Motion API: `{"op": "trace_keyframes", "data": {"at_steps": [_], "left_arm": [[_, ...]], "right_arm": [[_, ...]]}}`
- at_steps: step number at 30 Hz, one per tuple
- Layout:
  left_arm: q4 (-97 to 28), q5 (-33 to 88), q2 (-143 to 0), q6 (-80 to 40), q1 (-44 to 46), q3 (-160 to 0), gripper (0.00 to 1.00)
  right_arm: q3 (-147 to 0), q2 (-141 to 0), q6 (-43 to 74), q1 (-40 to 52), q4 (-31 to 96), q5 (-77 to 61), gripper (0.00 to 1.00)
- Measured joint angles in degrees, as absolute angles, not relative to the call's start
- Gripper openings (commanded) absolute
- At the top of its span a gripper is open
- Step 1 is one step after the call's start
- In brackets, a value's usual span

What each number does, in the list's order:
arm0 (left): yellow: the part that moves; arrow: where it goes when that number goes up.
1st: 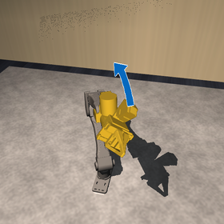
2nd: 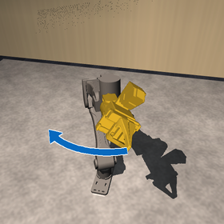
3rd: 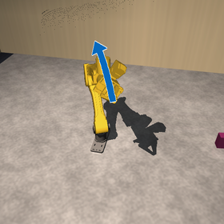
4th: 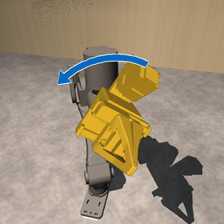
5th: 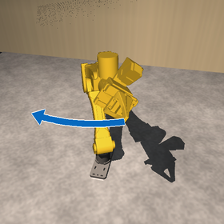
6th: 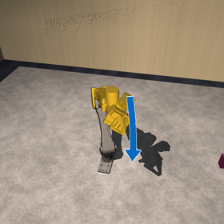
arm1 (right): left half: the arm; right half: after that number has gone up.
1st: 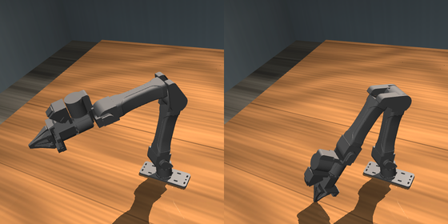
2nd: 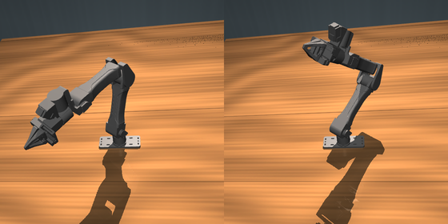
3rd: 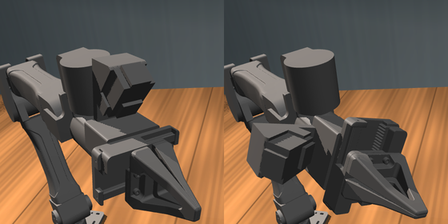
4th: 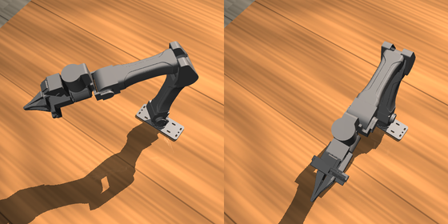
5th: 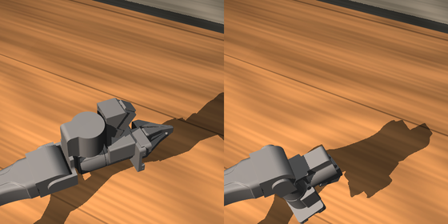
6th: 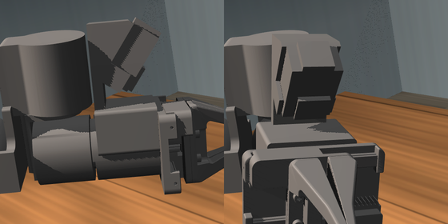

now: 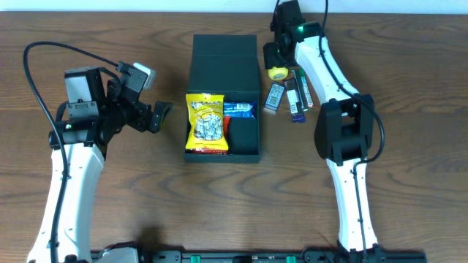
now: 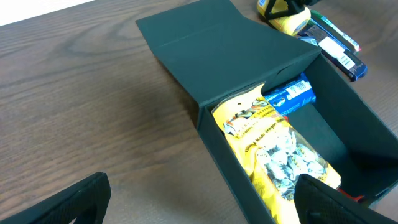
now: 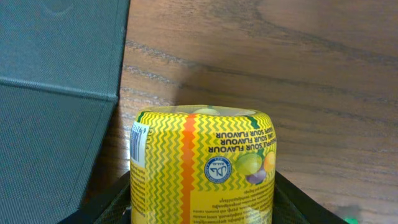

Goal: Pack container
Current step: 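Move the right gripper to the yellow bottle and grasp it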

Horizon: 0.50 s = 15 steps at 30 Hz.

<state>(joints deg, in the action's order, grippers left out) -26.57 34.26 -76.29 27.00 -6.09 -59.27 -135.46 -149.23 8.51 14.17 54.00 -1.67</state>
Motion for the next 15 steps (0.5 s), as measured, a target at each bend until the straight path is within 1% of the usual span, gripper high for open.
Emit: {"op": "trace_keyframes", "data": {"at_steps": [3, 5, 6, 9, 13, 15], "left_arm": [[-26.57, 34.26, -76.29, 27.03, -6.09, -59.27, 0.95], [-26.57, 34.26, -76.29, 27.0, -6.09, -59.27, 0.95], [-26.55, 34.26, -76.29, 27.0, -6.09, -59.27, 0.95], [-26.57, 34.26, -76.29, 27.0, -6.09, -59.27, 0.95], [-26.52, 34.26, -76.29, 27.0, -6.09, -59.27, 0.95], [-26.57, 34.24, -76.29, 27.03, -6.09, -59.27, 0.95]], "right_arm": [[-138.26, -150.08, 8.51, 14.15, 57.41, -1.65, 0.39], [-141.29, -151.04, 8.51, 14.09, 58.94, -1.63, 0.36], [-143.85, -151.59, 8.49, 14.04, 60.47, -1.63, 0.33], [-150.82, -152.46, 8.51, 13.96, 63.88, -1.63, 0.3], [-162.52, -152.16, 8.51, 13.96, 70.87, -1.58, 0.2], [-165.86, -151.35, 8.51, 13.96, 74.08, -1.5, 0.14]]}}
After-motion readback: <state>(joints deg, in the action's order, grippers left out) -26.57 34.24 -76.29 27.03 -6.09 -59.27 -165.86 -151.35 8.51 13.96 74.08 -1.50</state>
